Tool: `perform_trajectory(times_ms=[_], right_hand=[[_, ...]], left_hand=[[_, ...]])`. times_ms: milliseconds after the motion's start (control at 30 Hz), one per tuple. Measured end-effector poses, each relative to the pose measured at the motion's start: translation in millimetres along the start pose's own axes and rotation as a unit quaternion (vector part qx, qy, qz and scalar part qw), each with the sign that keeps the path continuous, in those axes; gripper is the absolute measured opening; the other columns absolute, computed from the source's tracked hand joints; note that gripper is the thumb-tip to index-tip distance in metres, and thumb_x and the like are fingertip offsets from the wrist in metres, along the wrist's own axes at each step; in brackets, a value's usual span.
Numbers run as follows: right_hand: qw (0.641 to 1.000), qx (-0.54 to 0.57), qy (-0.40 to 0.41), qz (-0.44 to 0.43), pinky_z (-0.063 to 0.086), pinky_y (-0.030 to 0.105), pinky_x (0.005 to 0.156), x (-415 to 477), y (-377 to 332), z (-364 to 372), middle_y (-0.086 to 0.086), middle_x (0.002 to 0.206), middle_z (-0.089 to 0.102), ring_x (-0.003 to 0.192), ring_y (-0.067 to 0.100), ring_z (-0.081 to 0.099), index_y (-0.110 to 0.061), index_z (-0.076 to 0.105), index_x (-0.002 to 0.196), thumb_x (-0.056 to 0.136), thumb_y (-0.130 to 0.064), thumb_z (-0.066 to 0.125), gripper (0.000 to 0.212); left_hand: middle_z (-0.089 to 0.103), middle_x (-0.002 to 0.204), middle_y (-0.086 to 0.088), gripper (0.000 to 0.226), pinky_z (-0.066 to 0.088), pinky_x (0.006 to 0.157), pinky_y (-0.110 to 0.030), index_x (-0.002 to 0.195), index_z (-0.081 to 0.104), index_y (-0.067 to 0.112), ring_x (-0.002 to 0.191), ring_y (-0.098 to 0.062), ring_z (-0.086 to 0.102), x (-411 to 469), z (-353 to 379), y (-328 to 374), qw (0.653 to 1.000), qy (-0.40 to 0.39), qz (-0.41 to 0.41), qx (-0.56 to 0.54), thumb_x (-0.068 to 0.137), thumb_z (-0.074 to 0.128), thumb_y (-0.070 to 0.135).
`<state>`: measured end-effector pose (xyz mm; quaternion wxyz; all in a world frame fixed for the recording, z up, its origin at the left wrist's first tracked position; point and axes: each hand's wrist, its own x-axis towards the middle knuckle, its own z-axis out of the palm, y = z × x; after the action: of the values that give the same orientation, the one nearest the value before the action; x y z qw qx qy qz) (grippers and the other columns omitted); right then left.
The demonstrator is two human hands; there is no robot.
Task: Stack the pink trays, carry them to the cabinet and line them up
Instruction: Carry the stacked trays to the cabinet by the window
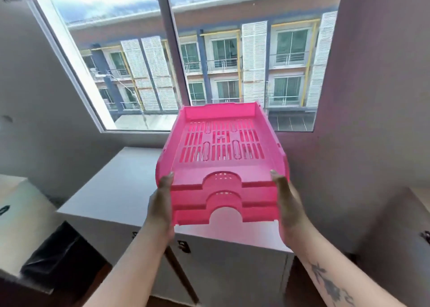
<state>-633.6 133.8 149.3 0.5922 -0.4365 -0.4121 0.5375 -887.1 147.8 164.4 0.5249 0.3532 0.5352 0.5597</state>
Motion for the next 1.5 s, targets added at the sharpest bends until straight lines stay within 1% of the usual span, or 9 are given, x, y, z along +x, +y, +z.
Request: perform_trajectory(times_ms=[200,433,600,833,900,1033,1233,1400,1500], right_hand=[[0.999,0.007,0.029,0.013,0.064,0.043,0.069,32.3,56.2,100.4,0.011,0.107,0.079,0.094,0.034,0.077,-0.036,0.065,0.125,0.075,-0.075,0.056,0.064],[0.997,-0.006,0.074,0.016,0.060,0.059,0.083,47.7,78.6,151.0,0.017,0.105,0.076,0.095,0.036,0.075,-0.037,0.068,0.118,0.088,-0.059,0.051,0.041],[0.995,-0.016,0.095,0.032,0.062,0.058,0.076,51.8,85.5,161.1,0.021,0.102,0.076,0.090,0.038,0.076,-0.041,0.070,0.112,0.079,-0.067,0.054,0.045],[0.993,-0.075,0.087,0.039,0.053,0.062,0.094,48.6,96.9,158.5,0.019,0.112,0.069,0.110,0.041,0.064,-0.041,0.062,0.126,0.076,-0.075,0.048,0.062],[0.992,-0.086,0.081,0.050,0.050,0.056,0.097,46.1,100.6,155.9,0.012,0.122,0.066,0.120,0.034,0.058,-0.047,0.058,0.129,0.074,-0.077,0.047,0.064],[0.987,-0.118,0.085,0.074,0.046,0.026,0.081,40.7,93.1,154.3,-0.015,0.115,0.070,0.113,0.008,0.060,-0.071,0.056,0.109,0.068,-0.077,0.049,0.042],[0.981,-0.174,0.058,0.064,0.036,0.059,0.114,50.2,47.2,145.4,0.004,0.160,0.035,0.146,0.026,0.036,-0.030,0.027,0.157,0.064,-0.075,0.062,0.109],[0.969,-0.224,0.078,0.065,0.034,0.045,0.113,84.3,17.2,147.6,0.010,0.162,0.032,0.147,0.027,0.034,-0.017,0.024,0.158,0.093,-0.039,0.066,0.081],[0.959,-0.247,0.082,0.111,0.042,0.045,0.110,91.5,19.4,150.9,0.011,0.157,0.041,0.139,0.031,0.045,-0.014,0.032,0.156,0.097,-0.026,0.058,0.065]], left_hand=[[0.077,0.101,-0.014,0.058,0.061,0.072,-0.055,0.117,0.067,0.024,0.088,-0.034,0.074,73.6,-96.2,7.7,0.999,-0.001,-0.036,0.013,0.077,0.057,0.065],[0.077,0.100,-0.013,0.058,0.060,0.074,-0.056,0.119,0.066,0.026,0.089,-0.034,0.074,117.4,-139.2,7.7,0.998,-0.018,-0.047,0.023,0.079,0.055,0.067],[0.078,0.096,-0.012,0.057,0.061,0.074,-0.054,0.116,0.067,0.025,0.087,-0.033,0.075,126.9,-144.0,0.4,0.997,0.001,-0.068,0.030,0.078,0.053,0.065],[0.077,0.099,-0.013,0.063,0.061,0.070,-0.049,0.120,0.066,0.020,0.091,-0.034,0.073,128.8,-146.3,-11.8,0.996,0.014,-0.081,0.046,0.076,0.055,0.064],[0.078,0.097,-0.012,0.064,0.059,0.059,-0.038,0.119,0.066,0.019,0.089,-0.032,0.073,127.1,-146.1,-15.2,0.995,0.023,-0.080,0.054,0.075,0.054,0.063],[0.077,0.100,-0.009,0.065,0.058,0.068,-0.038,0.121,0.064,0.021,0.092,-0.028,0.072,123.4,-149.1,-19.7,0.994,0.021,-0.074,0.084,0.074,0.055,0.065],[0.075,0.103,-0.005,0.060,0.058,0.059,-0.026,0.117,0.062,0.029,0.084,-0.016,0.074,126.3,-149.5,21.5,0.989,-0.021,0.006,0.148,0.071,0.059,0.067],[0.067,0.118,-0.005,0.057,0.053,0.059,-0.025,0.135,0.052,0.016,0.095,-0.018,0.068,143.0,-145.0,53.6,0.977,0.002,0.022,0.211,0.088,0.060,0.047],[0.074,0.099,-0.003,0.028,0.056,0.050,-0.028,0.118,0.065,0.017,0.080,-0.018,0.073,144.7,-140.9,50.3,0.970,0.004,0.026,0.240,0.094,0.057,0.029]])
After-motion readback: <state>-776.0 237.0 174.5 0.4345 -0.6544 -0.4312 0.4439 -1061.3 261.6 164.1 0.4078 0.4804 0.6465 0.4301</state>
